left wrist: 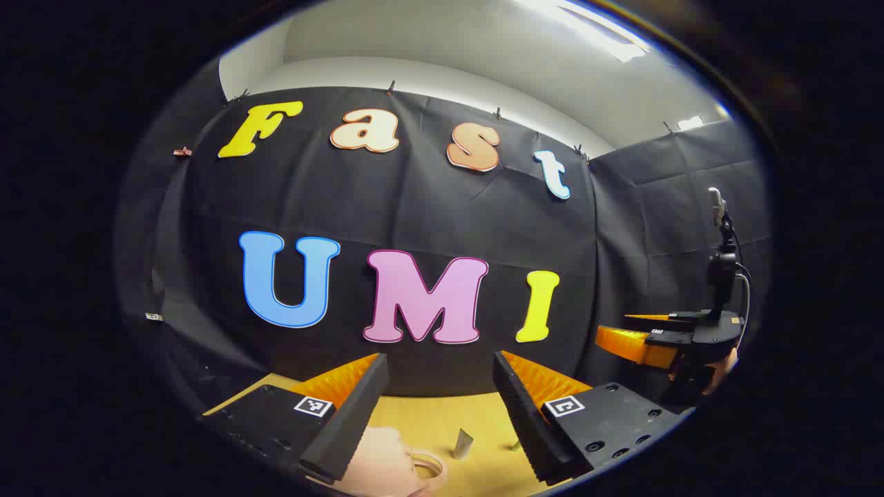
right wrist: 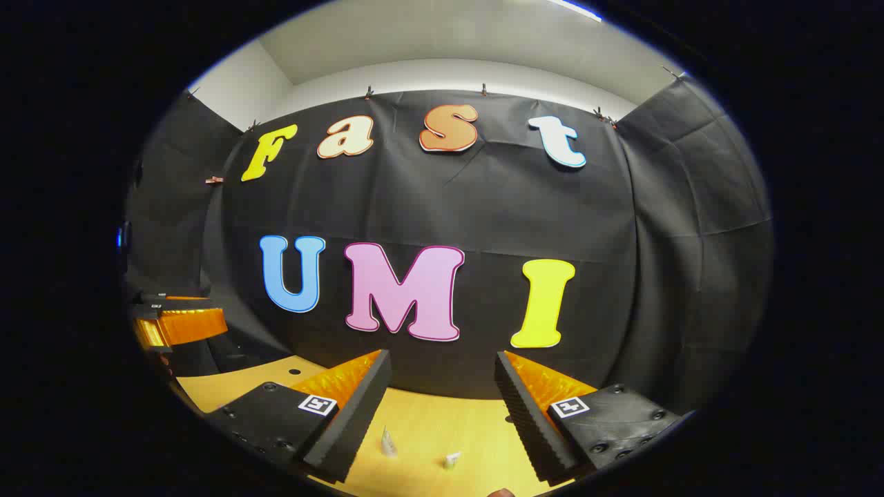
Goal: First open the suitcase, pack the skin care products into it, and then close the suitcase.
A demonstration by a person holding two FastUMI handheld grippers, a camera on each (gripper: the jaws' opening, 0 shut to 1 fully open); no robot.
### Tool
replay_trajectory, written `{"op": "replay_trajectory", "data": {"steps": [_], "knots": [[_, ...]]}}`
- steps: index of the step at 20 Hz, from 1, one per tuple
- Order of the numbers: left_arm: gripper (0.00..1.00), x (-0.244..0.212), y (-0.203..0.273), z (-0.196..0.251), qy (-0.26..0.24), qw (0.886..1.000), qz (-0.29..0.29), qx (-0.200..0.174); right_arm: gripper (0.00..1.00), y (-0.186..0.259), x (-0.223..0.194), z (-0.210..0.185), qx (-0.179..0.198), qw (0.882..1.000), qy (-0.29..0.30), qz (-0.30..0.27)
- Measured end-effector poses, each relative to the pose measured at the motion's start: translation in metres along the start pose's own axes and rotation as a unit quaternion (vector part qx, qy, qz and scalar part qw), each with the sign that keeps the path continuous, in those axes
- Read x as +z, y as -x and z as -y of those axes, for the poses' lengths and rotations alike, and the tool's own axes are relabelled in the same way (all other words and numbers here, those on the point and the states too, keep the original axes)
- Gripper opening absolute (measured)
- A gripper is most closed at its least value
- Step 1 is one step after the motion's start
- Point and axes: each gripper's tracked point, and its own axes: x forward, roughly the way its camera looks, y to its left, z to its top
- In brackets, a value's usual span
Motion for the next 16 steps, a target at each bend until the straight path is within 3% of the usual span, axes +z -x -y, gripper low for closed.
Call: {"op": "replay_trajectory", "data": {"steps": [3,8,11,16], "knots": [[0.96,-0.009,-0.014,0.011,0.015,1.000,-0.012,0.016,0.98,-0.005,-0.004,0.016,0.004,1.000,0.019,0.001],[0.95,-0.017,-0.035,0.035,-0.004,1.000,-0.021,-0.007,0.96,0.003,0.000,0.031,-0.002,1.000,0.013,0.006],[0.96,-0.018,-0.049,0.049,0.017,0.999,-0.025,-0.032,0.96,0.002,0.002,0.041,-0.017,1.000,0.001,0.005],[0.96,-0.008,-0.064,0.035,0.021,0.999,-0.016,-0.037,0.98,-0.013,0.003,0.041,-0.036,0.999,0.001,0.000]]}}
